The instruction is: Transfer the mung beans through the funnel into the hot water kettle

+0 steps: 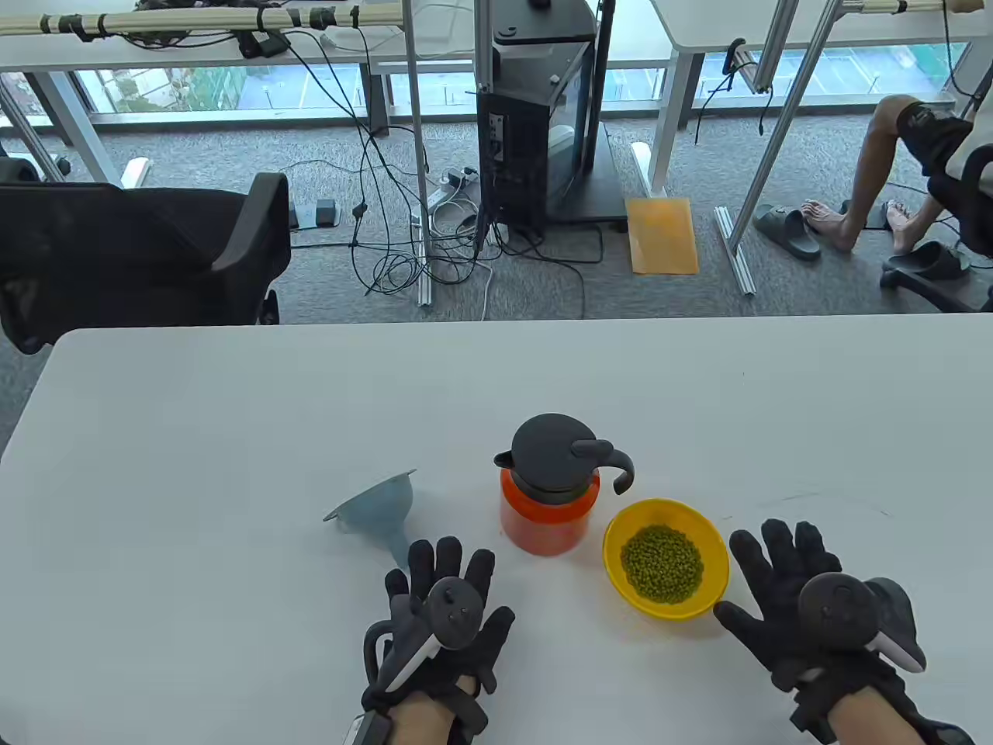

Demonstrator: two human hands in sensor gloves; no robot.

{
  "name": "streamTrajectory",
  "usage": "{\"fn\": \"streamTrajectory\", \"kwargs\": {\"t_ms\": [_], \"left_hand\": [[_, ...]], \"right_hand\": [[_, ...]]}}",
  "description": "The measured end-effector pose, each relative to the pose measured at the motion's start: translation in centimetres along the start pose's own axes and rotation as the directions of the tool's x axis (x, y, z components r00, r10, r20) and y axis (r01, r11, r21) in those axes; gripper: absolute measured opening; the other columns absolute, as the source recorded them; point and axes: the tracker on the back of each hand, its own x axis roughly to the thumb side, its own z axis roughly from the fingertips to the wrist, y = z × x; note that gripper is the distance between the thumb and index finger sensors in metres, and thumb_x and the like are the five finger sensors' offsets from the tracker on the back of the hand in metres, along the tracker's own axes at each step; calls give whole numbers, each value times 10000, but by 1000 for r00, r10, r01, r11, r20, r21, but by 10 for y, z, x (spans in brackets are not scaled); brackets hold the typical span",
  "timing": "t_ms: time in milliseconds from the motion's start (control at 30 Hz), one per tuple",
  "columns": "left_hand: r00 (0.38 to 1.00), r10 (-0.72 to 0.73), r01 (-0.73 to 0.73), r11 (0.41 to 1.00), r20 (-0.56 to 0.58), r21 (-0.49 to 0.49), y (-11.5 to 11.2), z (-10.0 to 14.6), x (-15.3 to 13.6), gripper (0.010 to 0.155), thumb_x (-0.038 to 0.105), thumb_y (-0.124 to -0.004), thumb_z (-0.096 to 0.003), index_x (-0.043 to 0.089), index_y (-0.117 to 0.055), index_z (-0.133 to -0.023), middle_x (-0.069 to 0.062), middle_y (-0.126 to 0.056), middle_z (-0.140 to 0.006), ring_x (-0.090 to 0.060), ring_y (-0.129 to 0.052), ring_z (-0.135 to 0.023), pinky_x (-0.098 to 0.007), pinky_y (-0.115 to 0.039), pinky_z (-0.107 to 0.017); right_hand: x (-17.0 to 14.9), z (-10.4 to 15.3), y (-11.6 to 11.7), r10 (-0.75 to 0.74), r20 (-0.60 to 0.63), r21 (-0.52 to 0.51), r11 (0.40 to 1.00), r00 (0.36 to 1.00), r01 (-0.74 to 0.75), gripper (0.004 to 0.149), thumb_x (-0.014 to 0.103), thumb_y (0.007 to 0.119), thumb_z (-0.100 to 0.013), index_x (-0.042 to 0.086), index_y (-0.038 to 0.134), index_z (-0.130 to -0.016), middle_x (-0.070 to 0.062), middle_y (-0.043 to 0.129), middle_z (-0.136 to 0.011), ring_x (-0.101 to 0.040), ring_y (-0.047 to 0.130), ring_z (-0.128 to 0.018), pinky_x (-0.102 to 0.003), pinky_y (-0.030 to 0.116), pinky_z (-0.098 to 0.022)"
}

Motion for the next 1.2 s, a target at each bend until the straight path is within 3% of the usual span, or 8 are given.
{"fn": "streamTrajectory", "kwargs": {"t_ms": [433, 567, 900, 1200], "left_hand": [[1000, 4, -4, 1000, -25, 3, -2, 0, 0, 771, 636, -614, -464, 425, -234, -1101, 16, -23, -1163, -332, 75, -1040, -642, -48, -708], [998, -13, 15, 999, -55, 36, 9, 4, 4, 761, 628, -616, -464, 422, -248, -1098, 16, -25, -1162, -332, 68, -1042, -642, -53, -710], [998, 27, -21, 994, -52, 104, 74, 3, 32, 779, 626, -639, -461, 402, -246, -1096, 10, -32, -1161, -336, 38, -1054, -640, -76, -722], [997, -79, 76, 993, 24, 87, 130, -43, 96, 902, 641, -689, -440, 364, -108, -1073, -14, -70, -1167, -385, -142, -1107, -624, -224, -780]], "right_hand": [[-1, 0, 1, -29, 7, 15, 999, 1000, 29, 909, 599, 688, -536, 84, 274, -1160, -322, 61, -1090, -605, -83, -888, -791, 83, -543], [-3, 0, 2, -44, 8, 19, 999, 999, 44, 907, 598, 687, -537, 83, 274, -1160, -322, 63, -1089, -606, -80, -888, -791, 86, -542], [-9, -2, 8, -84, -6, 64, 994, 996, 84, 910, 599, 681, -541, 83, 258, -1159, -326, 51, -1085, -609, -86, -883, -791, 87, -541], [-8, -1, 6, -101, 19, 53, 994, 995, 99, 908, 599, 681, -540, 82, 262, -1158, -327, 57, -1085, -610, -80, -885, -792, 93, -542]]}}
